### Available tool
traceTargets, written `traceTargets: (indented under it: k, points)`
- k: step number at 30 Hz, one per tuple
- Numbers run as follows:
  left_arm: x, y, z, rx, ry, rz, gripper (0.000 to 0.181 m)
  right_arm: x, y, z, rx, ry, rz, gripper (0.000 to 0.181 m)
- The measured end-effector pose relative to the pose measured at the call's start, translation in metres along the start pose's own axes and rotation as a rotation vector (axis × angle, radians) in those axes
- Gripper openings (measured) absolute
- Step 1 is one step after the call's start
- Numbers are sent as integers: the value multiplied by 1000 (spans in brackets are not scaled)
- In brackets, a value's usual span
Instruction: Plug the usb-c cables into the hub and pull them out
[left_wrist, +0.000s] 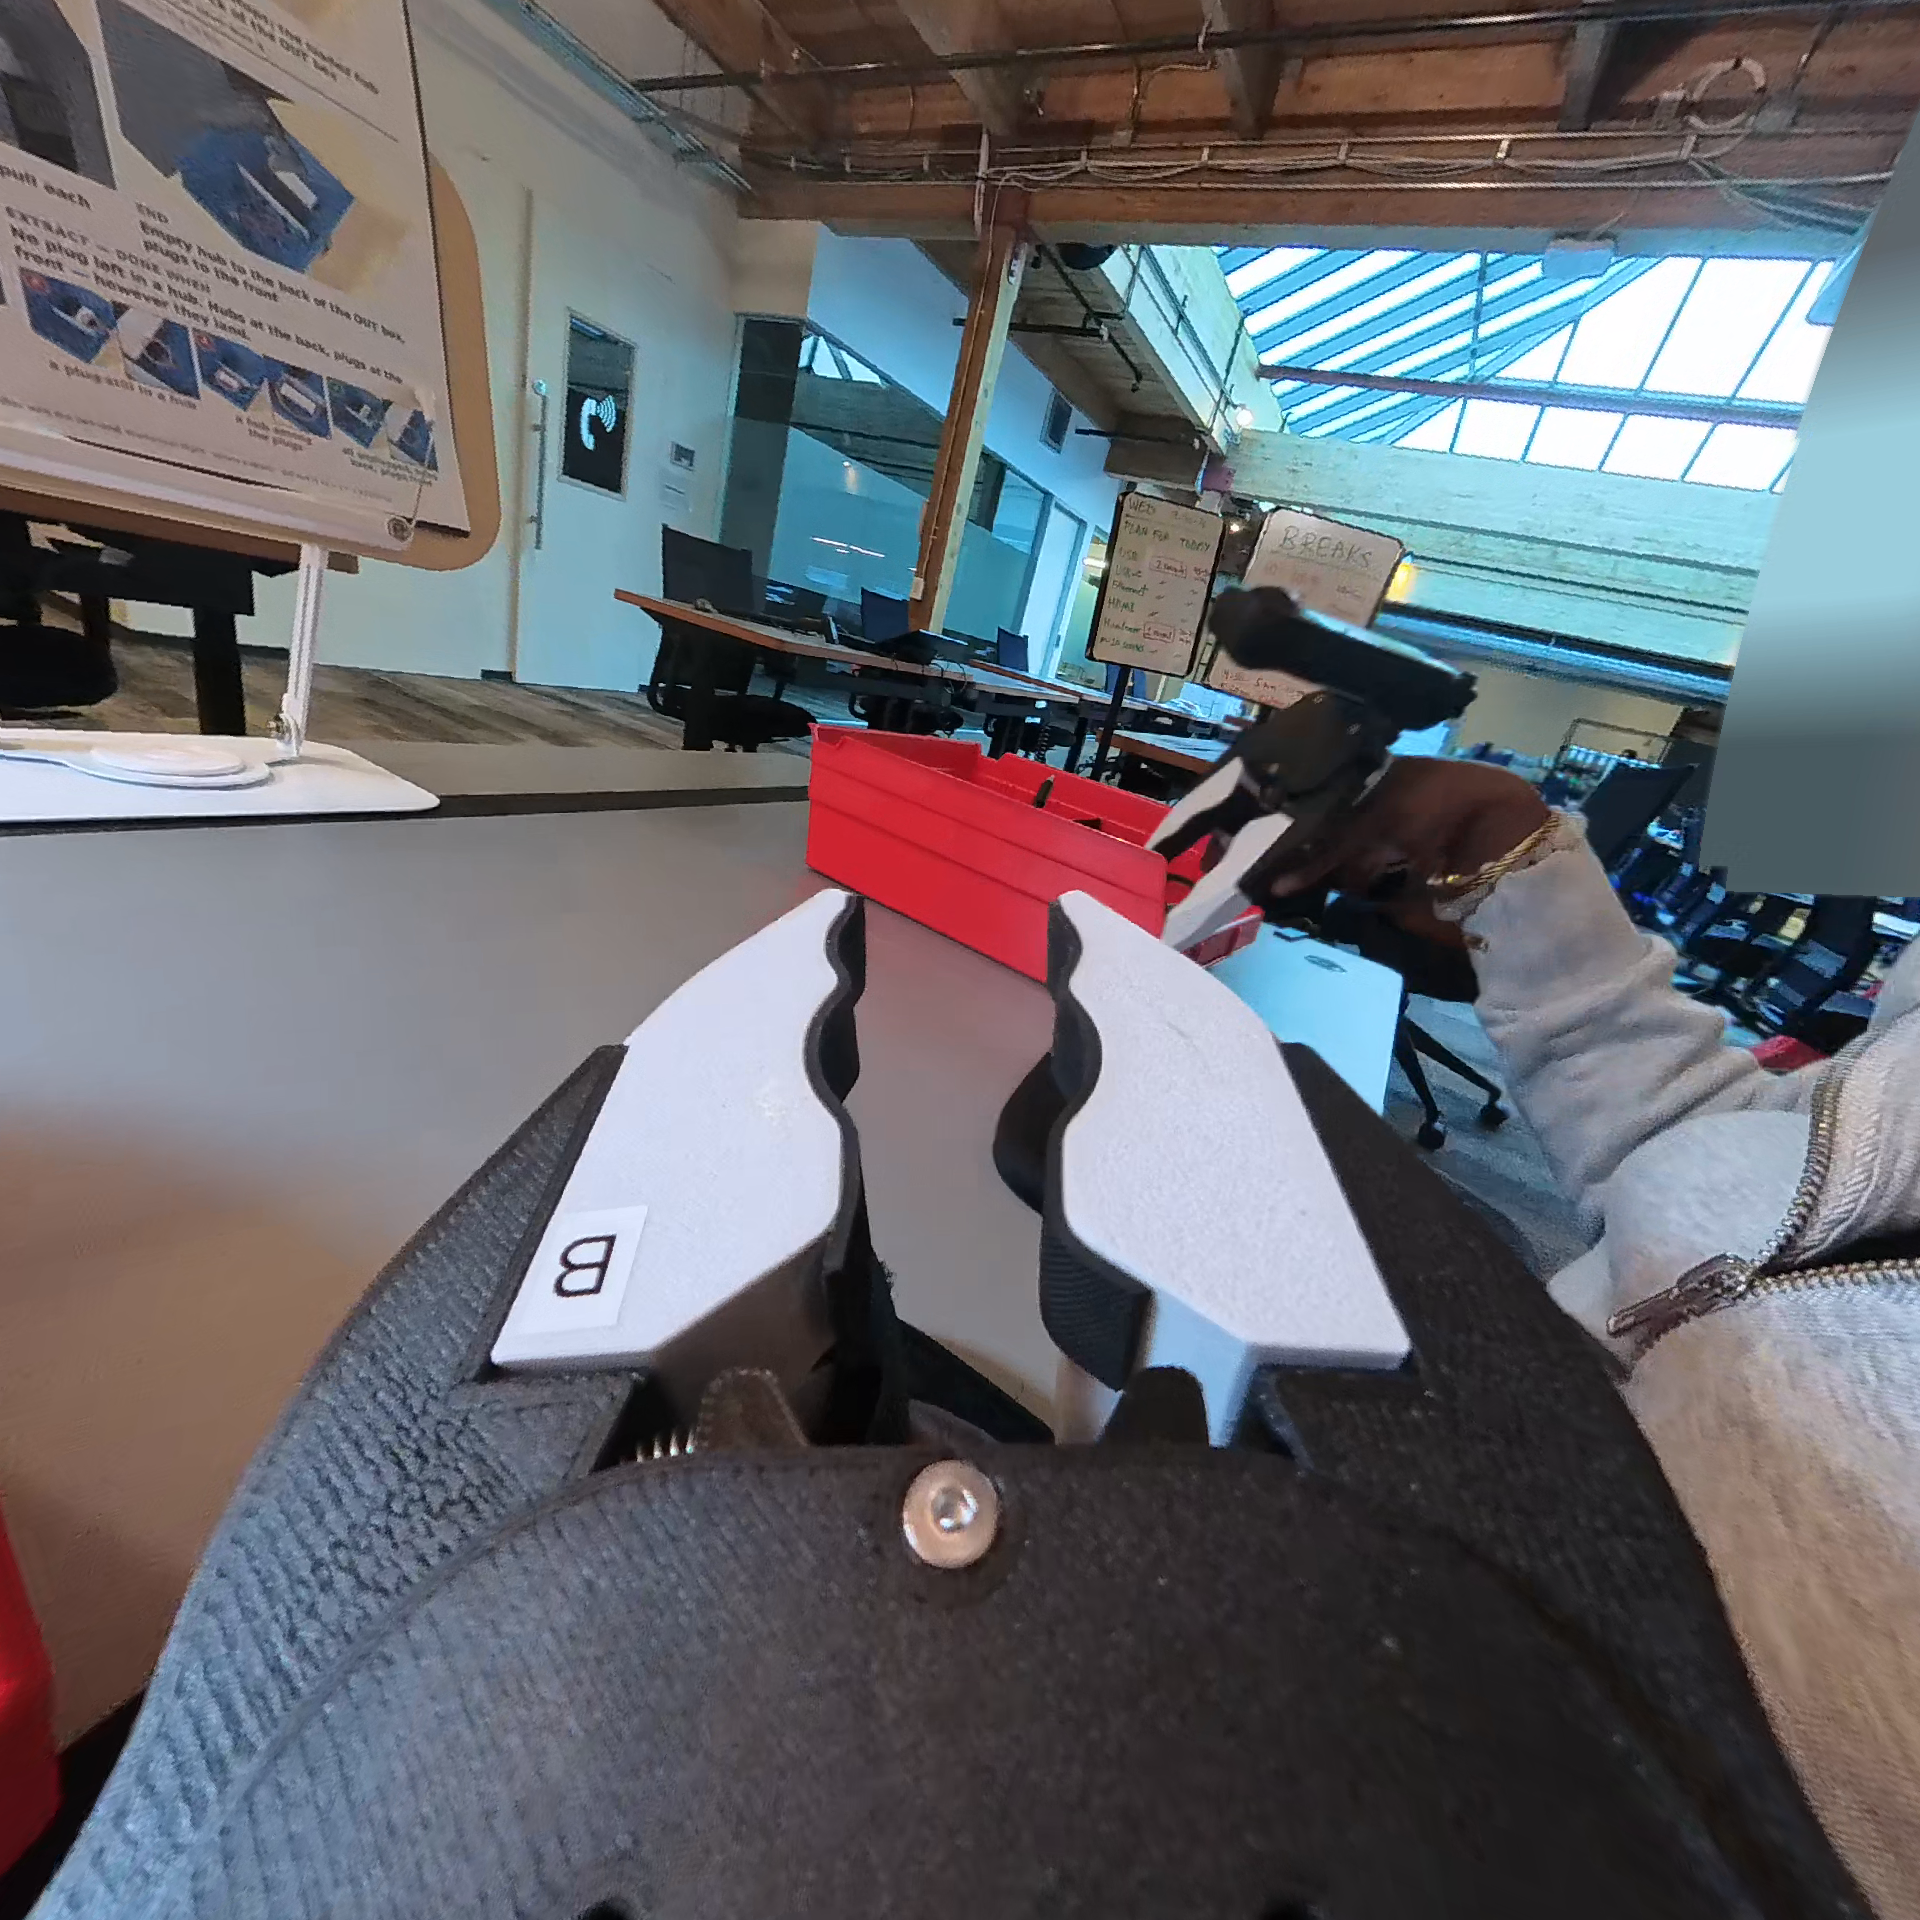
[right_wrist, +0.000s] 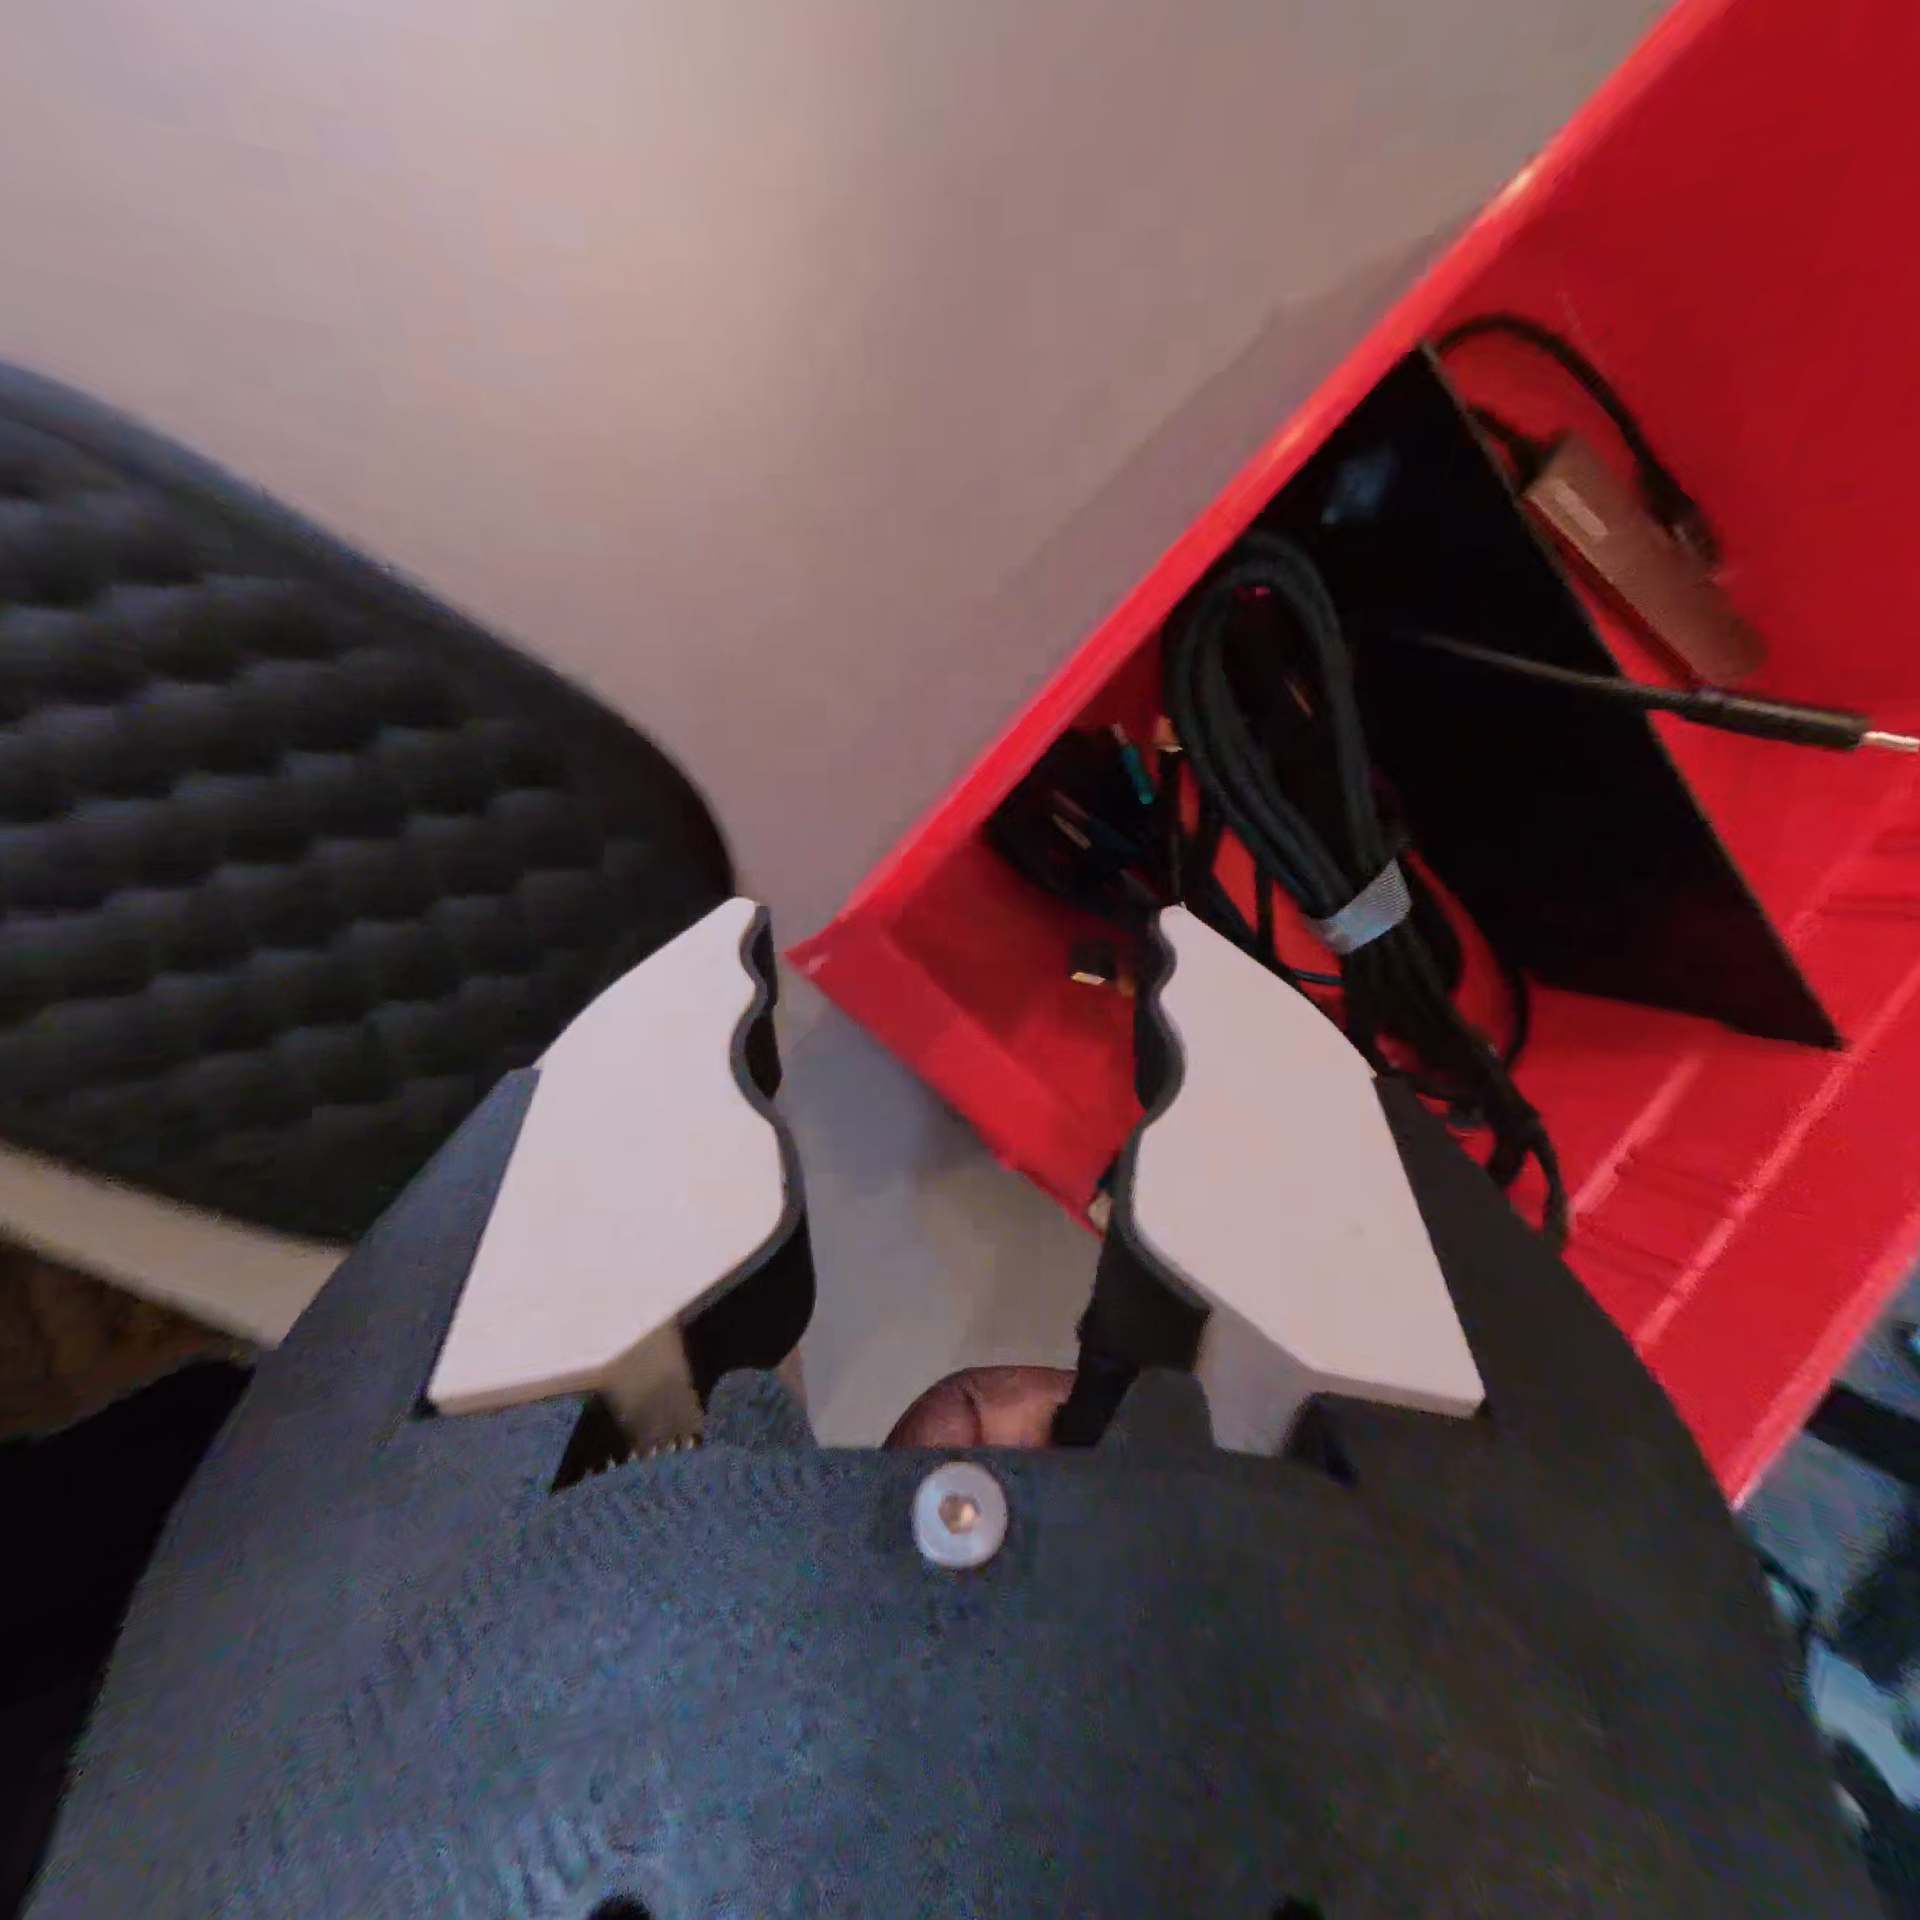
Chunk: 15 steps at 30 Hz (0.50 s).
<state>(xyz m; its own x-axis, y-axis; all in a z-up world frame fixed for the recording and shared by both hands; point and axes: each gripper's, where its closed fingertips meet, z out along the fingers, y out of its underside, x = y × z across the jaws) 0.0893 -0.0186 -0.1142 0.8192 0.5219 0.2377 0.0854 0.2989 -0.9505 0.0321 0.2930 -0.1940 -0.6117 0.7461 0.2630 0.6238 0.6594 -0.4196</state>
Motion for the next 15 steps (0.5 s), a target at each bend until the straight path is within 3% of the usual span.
traceTargets:
  k: [4,8,15]
  points:
    - [-2,-1,-1,8,-9,7,34,-1,-28,22,52,48,-3,33]
    - [-3,-2,-2,12,-2,-15,33,-1,-47,30,81,147,-8,32]
    - [-2,-4,-4,24,-14,16,34,-4,-54,31,101,154,54,30]
